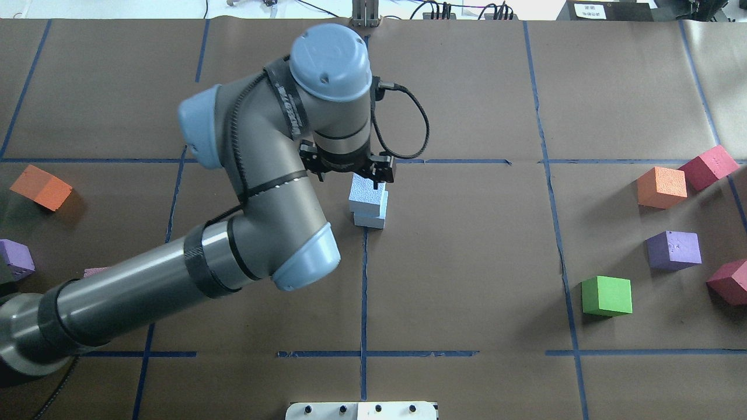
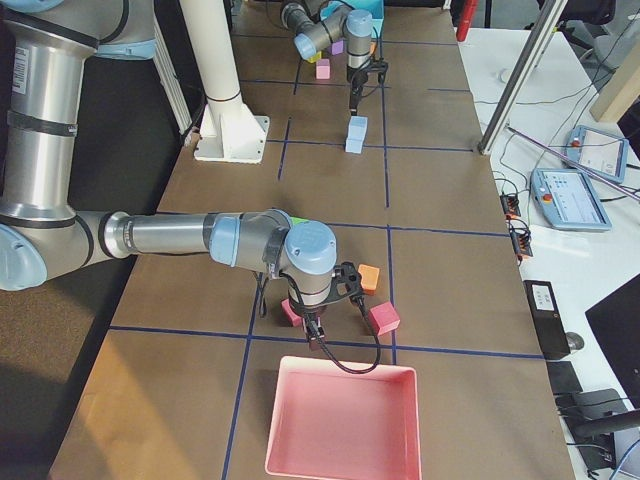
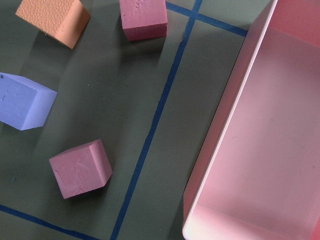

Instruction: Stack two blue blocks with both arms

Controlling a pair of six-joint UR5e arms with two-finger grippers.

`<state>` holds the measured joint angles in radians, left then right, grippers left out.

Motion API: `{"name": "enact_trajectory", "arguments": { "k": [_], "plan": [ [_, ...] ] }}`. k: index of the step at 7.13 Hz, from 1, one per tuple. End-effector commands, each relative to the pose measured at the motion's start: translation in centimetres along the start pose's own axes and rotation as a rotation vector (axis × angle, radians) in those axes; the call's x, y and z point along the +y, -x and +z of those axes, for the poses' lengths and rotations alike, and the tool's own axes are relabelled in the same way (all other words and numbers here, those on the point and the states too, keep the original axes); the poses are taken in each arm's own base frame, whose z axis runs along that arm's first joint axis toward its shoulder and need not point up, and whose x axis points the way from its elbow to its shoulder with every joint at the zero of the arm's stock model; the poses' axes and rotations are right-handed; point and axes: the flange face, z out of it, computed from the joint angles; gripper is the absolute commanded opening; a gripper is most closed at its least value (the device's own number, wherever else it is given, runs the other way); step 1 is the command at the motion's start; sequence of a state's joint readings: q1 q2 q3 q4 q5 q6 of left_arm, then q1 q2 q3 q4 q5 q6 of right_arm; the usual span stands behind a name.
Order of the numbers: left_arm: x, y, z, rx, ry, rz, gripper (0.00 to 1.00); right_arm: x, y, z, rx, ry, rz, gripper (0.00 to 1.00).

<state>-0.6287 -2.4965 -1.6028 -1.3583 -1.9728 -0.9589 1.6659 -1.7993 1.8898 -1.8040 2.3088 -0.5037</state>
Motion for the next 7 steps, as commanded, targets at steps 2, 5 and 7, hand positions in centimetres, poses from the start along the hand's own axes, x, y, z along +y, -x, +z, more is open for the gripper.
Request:
{"name": "enact_trajectory", "arguments": {
  "k": [2,5,7],
  "plan": [
    [-3.2,21.4,-2.5,-0.059,-0.008,0.168,1.0,0.1,-0.2,0.2,-0.001,0.005,0.006,1.0],
    [-2.1,51.6,-5.7,-0.024,-0.018,0.16,1.0,0.1,-0.5,0.6,-0.004,0.013,0.056,1.0],
    [3.6,64.8,-6.6,-0.056,0.01,0.185,1.0,-0.5,-0.2,0.3,-0.003,0.006,0.153,0.99]
  ]
}}
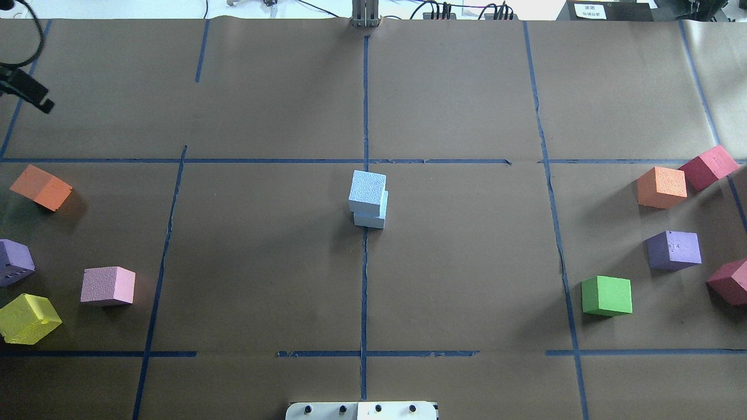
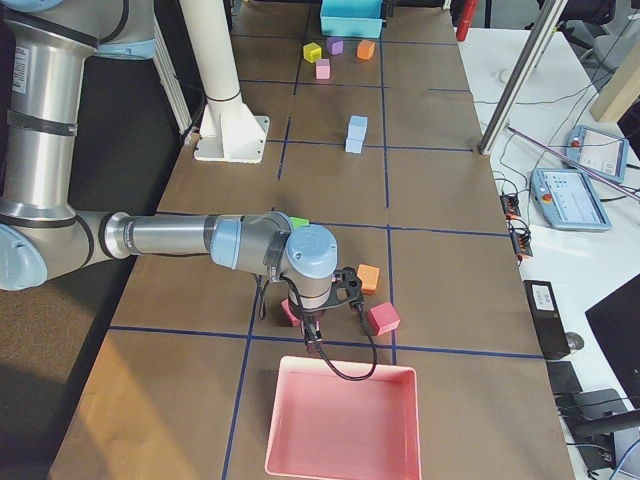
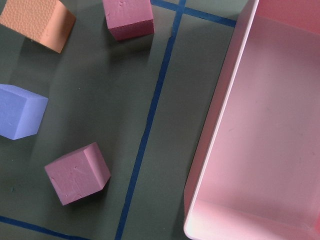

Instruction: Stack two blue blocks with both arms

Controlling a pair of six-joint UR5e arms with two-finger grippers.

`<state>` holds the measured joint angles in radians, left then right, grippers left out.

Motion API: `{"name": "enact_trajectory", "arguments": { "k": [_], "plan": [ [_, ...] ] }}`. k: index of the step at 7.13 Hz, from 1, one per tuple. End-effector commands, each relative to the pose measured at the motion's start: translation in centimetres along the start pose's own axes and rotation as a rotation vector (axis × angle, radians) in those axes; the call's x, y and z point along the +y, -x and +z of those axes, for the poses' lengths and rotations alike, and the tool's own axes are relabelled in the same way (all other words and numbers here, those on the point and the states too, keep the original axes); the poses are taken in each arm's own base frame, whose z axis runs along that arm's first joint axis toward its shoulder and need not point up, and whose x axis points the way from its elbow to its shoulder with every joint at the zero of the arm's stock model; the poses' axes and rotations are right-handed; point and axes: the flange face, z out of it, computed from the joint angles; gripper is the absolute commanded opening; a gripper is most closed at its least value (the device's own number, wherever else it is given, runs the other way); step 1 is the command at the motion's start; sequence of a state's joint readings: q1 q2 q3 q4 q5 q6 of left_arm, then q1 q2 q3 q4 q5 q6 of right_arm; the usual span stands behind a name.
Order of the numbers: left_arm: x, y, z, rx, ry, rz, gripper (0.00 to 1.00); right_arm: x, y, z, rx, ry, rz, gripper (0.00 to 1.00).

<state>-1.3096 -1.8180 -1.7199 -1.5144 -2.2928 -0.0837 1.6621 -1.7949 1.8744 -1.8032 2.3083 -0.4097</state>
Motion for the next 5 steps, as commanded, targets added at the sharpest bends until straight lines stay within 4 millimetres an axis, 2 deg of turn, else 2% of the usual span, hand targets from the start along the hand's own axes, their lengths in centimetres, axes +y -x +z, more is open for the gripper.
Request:
{"name": "enact_trajectory", "arguments": {
  "k": [1,2,3,5],
  "plan": [
    [10.4,11.0,1.2,0.022,0.05,-0.043,1.0,-1.0,0.7,0.2,0.001,0.007,0.078,0.99],
    [15.3,13.4,2.2,0.033,0.064,-0.106,1.0,-1.7,1.8,0.9,0.001,0.021,0.083,0.99],
    [18.4,15.1,3.2,0.03,0.088,-0.153,1.0,-2.6,2.5,1.3,0.009,-0.002,0.058,1.0],
    [20.0,16.5,4.5,0.033,0.114,-0.199,1.0,-2.7,2.8,1.3,0.009,-0.007,0.047,1.0]
  ]
}}
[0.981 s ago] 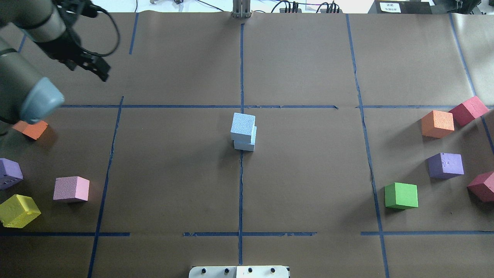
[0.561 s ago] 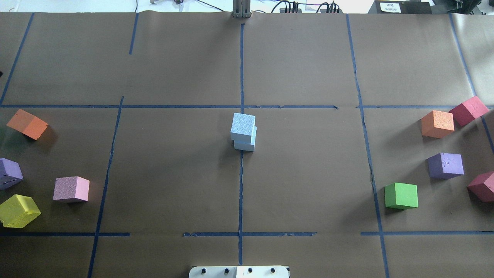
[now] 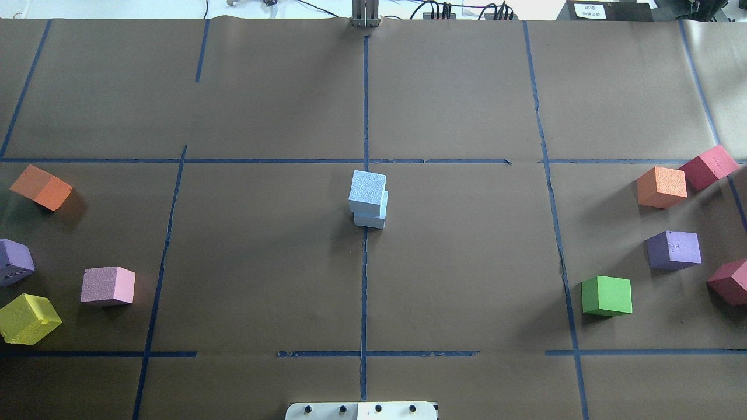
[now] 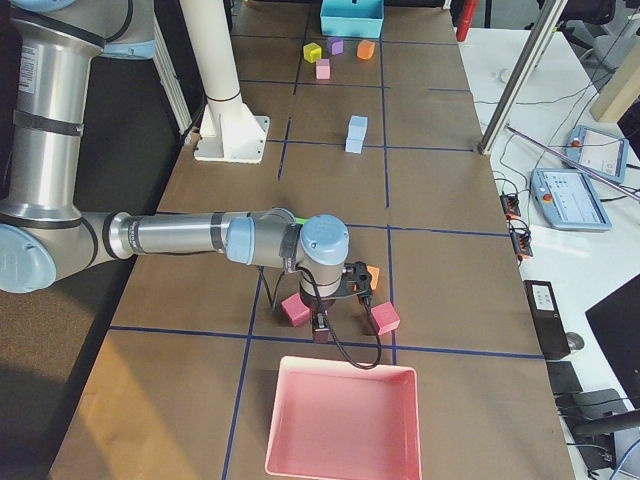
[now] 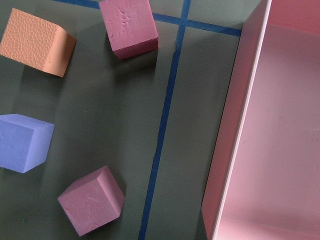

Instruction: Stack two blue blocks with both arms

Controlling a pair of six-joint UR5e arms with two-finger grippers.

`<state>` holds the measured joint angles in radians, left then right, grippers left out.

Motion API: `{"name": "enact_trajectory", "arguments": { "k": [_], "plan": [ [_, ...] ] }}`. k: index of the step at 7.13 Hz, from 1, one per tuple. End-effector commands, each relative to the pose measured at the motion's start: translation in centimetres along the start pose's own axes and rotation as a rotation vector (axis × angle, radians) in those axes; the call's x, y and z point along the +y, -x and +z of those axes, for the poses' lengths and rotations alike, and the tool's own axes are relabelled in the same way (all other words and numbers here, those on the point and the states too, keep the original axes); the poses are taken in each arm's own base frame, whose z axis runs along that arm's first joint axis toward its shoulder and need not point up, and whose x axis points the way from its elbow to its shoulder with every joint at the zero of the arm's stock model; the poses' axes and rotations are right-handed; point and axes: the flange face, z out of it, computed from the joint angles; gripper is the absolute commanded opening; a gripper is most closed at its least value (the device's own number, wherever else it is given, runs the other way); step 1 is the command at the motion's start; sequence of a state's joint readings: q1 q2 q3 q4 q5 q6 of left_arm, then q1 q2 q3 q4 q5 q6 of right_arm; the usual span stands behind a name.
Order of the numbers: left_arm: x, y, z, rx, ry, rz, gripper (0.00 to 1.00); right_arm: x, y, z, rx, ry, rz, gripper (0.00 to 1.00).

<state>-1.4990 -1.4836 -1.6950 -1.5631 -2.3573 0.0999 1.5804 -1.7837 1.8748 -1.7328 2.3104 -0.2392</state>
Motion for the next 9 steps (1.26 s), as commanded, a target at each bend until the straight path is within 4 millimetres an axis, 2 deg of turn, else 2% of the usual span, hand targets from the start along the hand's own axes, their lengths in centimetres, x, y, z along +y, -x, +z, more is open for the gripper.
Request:
{"name": "enact_trajectory", "arguments": {
  "k": [1,2,9],
  "plan": [
    [1.4,1.6,0.5,-0.005,0.011,-0.04,1.0,-0.2,0.3,0.1,0.002,-0.004,-0.008,1.0],
    [2.3,1.9,1.0,-0.008,0.024,-0.05,1.0,-0.2,0.4,0.2,0.0,-0.001,-0.011,1.0],
    [2.7,1.9,1.3,-0.006,0.028,-0.048,1.0,-0.5,1.0,0.7,-0.001,0.014,-0.025,1.0]
  ]
}}
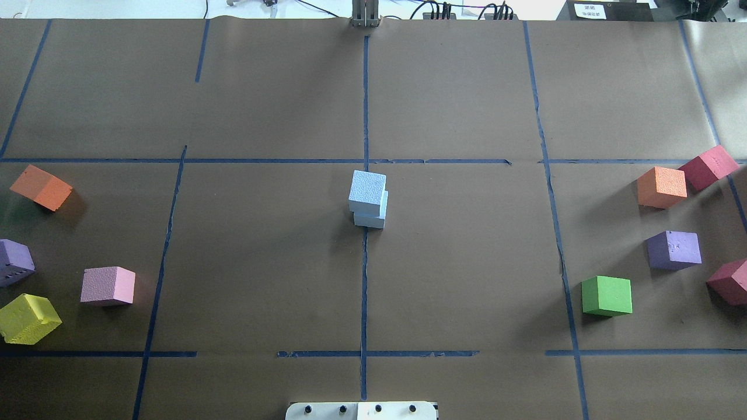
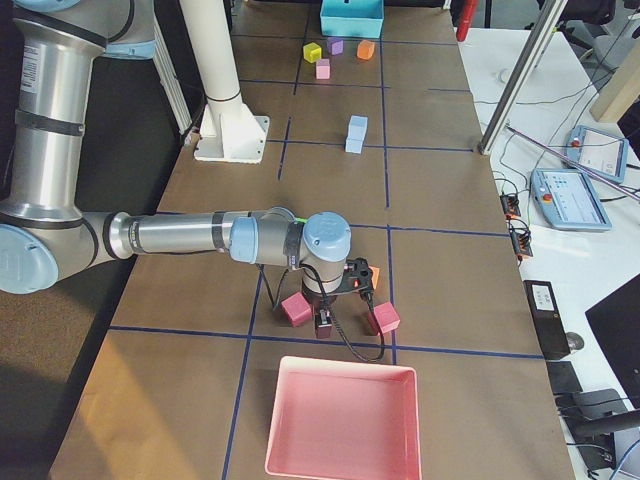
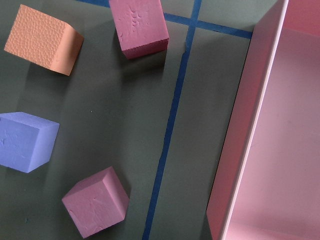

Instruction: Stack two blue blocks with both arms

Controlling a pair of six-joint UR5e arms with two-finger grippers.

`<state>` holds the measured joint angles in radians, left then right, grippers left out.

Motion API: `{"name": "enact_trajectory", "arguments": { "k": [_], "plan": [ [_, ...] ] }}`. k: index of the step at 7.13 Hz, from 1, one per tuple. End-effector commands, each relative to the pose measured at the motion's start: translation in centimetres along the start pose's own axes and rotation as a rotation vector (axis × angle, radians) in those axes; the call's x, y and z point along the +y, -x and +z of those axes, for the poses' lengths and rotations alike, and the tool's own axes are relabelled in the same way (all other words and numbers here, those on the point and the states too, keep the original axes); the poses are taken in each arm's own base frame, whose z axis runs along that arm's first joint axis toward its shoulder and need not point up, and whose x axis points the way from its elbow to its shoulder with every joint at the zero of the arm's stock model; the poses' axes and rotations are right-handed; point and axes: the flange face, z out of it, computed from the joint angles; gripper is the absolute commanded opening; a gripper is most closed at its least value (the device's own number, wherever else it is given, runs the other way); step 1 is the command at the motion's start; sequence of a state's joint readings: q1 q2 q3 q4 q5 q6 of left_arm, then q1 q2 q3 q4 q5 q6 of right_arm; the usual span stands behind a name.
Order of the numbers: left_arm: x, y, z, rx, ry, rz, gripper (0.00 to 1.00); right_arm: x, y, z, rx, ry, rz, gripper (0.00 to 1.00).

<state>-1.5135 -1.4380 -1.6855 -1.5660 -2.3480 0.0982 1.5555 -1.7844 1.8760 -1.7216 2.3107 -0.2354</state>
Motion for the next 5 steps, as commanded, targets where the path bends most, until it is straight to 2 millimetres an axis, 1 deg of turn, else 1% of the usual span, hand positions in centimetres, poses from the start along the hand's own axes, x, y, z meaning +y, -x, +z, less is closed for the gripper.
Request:
{"name": "enact_trajectory", "arguments": {
  "k": [1,5],
  "plan": [
    [0.01,-0.04,0.03,0.0,0.0,0.002,1.0,-0.13,0.26,0.14,0.0,0.005,-0.003,1.0],
    [-0.12,-0.26,-0.22,-0.001,-0.004,0.006,1.0,-0.21,0.43,0.4,-0.003,0.011,-0.009,1.0]
  ]
}}
